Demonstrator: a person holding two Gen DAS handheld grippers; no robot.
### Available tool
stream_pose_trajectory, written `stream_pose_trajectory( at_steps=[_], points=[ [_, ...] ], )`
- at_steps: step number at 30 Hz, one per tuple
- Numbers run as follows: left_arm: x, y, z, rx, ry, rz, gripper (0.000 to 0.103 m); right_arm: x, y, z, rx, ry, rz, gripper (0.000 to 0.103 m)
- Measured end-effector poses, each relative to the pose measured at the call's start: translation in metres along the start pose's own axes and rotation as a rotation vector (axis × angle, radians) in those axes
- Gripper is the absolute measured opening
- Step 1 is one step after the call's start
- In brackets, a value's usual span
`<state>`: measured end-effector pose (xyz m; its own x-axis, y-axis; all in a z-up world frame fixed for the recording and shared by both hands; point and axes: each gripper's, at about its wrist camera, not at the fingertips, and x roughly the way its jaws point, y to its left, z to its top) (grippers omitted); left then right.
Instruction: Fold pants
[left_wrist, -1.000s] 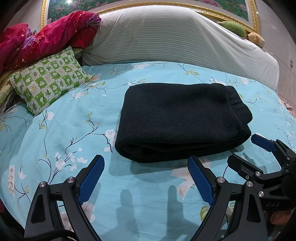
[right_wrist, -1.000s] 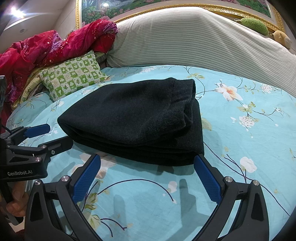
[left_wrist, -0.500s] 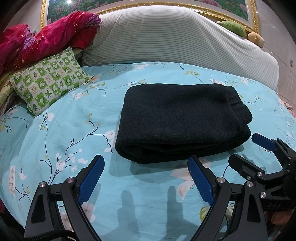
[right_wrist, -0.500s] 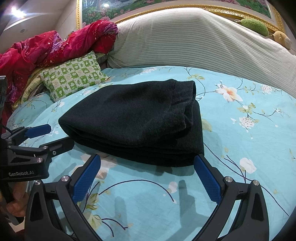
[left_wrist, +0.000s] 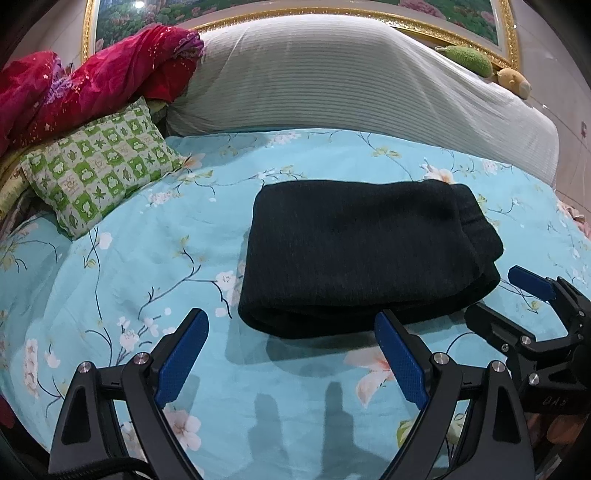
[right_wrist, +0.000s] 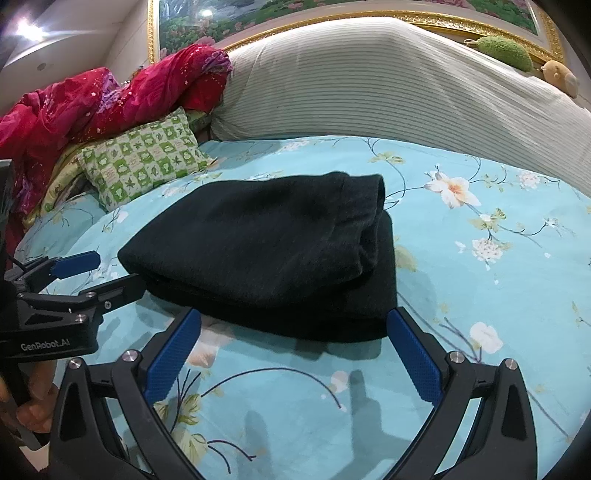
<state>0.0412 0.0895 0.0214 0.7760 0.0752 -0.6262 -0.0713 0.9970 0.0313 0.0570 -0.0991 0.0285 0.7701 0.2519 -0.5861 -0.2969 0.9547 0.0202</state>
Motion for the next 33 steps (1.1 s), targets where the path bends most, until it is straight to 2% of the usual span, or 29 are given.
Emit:
stream_pose_trajectory(
  at_steps=[14,33],
  points=[
    [0.002,0.002,0.009,0.003,0.015,0.013,0.092,0.002,-0.001,0.021,-0.009,0.040,0.000,0.101],
    [0.006,0.000,0.026,0.026,0.020,0.025,0.092,0.009,-0.009,0.027,0.020,0.080,0.006,0.101]
  ],
)
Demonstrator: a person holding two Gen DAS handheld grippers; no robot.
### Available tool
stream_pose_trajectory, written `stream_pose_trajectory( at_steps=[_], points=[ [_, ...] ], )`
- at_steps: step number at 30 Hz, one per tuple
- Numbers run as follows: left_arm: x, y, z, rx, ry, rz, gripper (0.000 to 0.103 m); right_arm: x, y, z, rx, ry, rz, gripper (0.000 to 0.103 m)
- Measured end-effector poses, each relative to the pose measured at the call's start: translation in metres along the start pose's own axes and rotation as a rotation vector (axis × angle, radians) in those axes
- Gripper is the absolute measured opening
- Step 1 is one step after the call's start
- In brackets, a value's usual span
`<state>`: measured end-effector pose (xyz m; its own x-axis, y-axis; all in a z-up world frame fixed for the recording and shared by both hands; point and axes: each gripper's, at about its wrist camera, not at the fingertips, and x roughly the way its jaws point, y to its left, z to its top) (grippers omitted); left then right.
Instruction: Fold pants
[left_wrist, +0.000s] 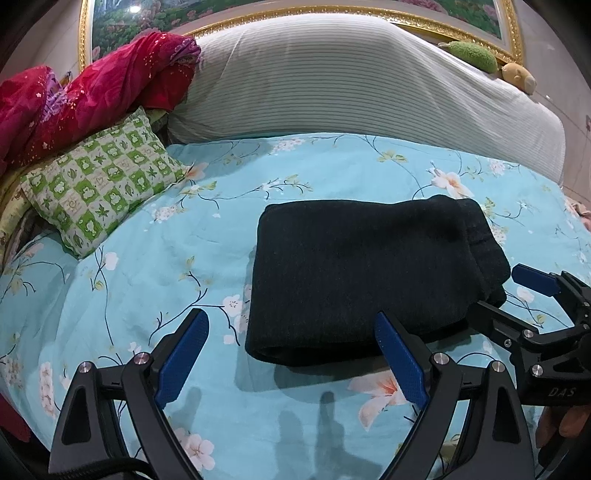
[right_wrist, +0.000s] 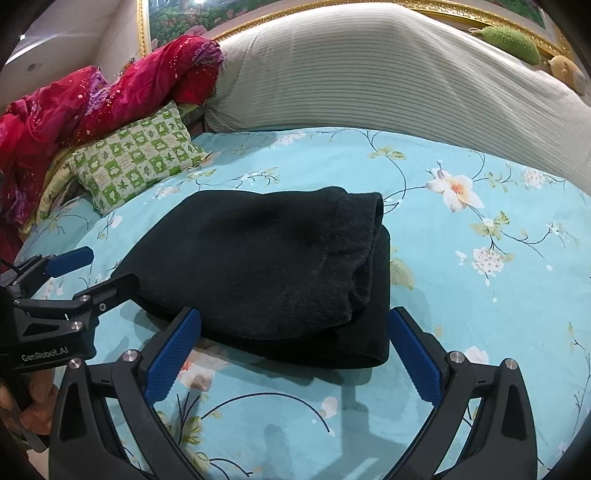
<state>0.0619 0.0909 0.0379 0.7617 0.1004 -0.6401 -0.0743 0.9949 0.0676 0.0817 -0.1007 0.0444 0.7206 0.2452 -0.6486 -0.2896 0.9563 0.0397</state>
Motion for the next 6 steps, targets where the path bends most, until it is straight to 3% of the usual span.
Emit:
stream_pose_trajectory(
  at_steps=[6],
  points=[
    [0.0026,-0.0021,0.0046,-0.006,0.023,-0.012,0.092,-0.0022,-0.0039,0.0020,0.000,0.000,-0.004,0.101]
  ],
)
